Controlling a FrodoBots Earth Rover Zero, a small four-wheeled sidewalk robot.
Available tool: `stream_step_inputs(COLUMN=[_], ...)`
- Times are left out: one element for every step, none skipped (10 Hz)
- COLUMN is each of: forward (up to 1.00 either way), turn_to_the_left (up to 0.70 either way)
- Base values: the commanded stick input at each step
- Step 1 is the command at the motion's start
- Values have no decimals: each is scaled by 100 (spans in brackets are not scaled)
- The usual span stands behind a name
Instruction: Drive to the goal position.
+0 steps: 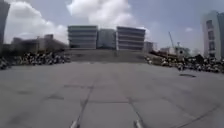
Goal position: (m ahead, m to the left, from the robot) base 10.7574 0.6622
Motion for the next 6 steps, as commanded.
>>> stream_step_inputs(forward=[85, 85, 85, 85, 85, 85], turn_to_the_left=[0, 0, 0, 0, 0, 0])
